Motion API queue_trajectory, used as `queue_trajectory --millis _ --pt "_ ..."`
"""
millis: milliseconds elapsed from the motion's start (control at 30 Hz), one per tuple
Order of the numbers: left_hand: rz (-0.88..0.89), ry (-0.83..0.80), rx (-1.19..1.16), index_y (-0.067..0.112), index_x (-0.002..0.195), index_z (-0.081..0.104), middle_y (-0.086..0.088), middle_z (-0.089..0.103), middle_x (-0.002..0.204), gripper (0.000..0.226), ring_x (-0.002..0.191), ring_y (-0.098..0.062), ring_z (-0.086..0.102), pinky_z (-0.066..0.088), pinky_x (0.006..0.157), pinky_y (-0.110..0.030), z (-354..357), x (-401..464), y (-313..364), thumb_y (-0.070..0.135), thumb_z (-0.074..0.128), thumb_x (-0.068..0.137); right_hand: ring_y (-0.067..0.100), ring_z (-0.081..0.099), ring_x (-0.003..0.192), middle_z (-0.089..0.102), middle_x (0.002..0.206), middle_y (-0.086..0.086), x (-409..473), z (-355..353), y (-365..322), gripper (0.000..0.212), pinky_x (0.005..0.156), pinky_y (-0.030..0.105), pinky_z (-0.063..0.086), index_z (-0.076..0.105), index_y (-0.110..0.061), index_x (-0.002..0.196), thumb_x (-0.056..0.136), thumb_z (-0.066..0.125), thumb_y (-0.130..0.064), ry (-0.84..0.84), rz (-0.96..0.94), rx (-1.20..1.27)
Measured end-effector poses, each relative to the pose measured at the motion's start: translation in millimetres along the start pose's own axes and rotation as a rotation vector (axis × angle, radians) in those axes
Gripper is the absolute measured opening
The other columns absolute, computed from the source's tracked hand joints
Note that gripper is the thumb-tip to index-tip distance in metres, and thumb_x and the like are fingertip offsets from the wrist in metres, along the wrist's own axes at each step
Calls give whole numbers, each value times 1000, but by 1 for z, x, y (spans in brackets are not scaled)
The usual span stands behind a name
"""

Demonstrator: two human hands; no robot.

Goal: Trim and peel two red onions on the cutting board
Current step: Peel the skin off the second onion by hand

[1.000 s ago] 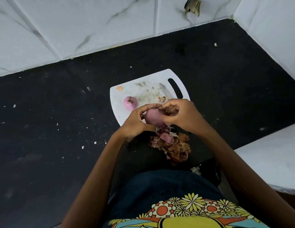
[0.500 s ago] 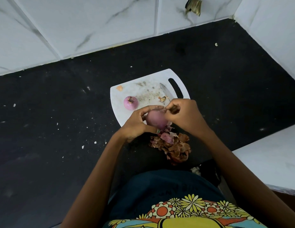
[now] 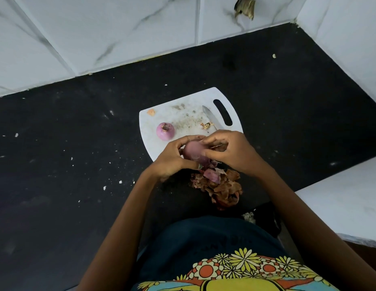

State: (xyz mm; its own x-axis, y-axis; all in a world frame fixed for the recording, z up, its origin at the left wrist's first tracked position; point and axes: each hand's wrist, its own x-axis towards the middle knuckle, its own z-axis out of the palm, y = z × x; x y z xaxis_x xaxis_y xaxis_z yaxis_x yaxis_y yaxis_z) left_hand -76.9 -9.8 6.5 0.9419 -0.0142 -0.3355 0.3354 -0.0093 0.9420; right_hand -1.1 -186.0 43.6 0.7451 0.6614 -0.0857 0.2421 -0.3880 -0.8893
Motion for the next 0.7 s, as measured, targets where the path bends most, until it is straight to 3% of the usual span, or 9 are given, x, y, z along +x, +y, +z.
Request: queue_trajectory --millis 233,433,700 --pt "10 -16 -1 23 118 62 -3 65 119 69 107 -18 64 56 86 -30 7 0 6 -14 79 62 10 66 70 70 75 1 5 -4 0 7 67 20 54 72 -6 83 77 71 -2 73 -29 -109" --pt "23 10 22 19 122 61 -3 67 118 71 109 -21 63 54 90 -29 3 2 3 -14 78 61 9 69 83 72 88 0 4 -2 -1 23 72 19 56 69 -6 92 73 80 -13 19 21 -40" --pt "25 21 59 19 123 61 -3 66 119 73 110 -22 63 54 92 -32 4 2 4 -1 80 55 6 68 77 71 85 0 8 -1 -2 23 67 17 54 67 -6 87 68 79 -8 8 51 -61"
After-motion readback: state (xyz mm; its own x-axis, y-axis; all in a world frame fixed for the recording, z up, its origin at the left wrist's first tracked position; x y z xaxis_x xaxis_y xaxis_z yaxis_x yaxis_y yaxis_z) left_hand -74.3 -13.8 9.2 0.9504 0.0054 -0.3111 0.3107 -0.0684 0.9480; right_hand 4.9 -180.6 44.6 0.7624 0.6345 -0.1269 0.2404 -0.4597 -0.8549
